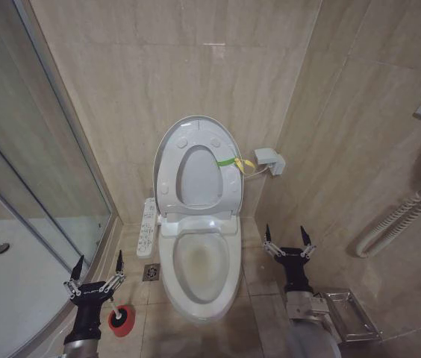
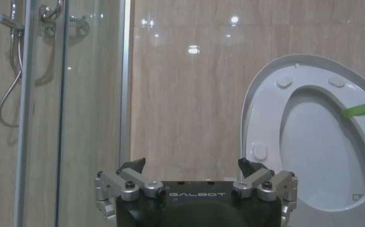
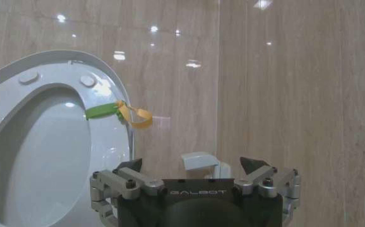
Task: Open the toilet lid, clean the toilet bowl with a toilet brush, close the toilet lid, and flush.
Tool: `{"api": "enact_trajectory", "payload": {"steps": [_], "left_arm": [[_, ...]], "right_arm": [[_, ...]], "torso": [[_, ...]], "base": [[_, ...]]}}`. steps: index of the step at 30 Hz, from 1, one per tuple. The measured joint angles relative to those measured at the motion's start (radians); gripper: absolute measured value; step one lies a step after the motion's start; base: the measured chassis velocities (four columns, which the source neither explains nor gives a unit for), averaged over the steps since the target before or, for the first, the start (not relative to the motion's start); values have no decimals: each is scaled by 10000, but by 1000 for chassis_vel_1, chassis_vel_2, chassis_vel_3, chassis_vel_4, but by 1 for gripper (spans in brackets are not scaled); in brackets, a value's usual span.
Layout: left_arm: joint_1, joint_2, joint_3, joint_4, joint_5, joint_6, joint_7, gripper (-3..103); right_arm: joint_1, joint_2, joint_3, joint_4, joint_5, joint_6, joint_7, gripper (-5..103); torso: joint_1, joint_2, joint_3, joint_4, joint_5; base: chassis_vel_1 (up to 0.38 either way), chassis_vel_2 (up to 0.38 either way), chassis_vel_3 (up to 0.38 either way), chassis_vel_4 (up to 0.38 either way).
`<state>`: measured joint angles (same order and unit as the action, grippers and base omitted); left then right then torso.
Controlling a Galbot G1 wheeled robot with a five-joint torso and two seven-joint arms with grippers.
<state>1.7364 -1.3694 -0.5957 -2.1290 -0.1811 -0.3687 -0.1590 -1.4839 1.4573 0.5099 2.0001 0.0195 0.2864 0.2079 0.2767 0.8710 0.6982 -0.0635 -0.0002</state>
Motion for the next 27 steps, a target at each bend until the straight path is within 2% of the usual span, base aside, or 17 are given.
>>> {"api": "enact_trajectory", "payload": {"steps": [27], "left_arm": [[-69,-8,-78,105,116,-208,303,100]], "right_arm": [[0,0,0,0,0,0,0,100]], "torso": [[0,0,0,0,0]], "base": [[0,0,0,0]]}}
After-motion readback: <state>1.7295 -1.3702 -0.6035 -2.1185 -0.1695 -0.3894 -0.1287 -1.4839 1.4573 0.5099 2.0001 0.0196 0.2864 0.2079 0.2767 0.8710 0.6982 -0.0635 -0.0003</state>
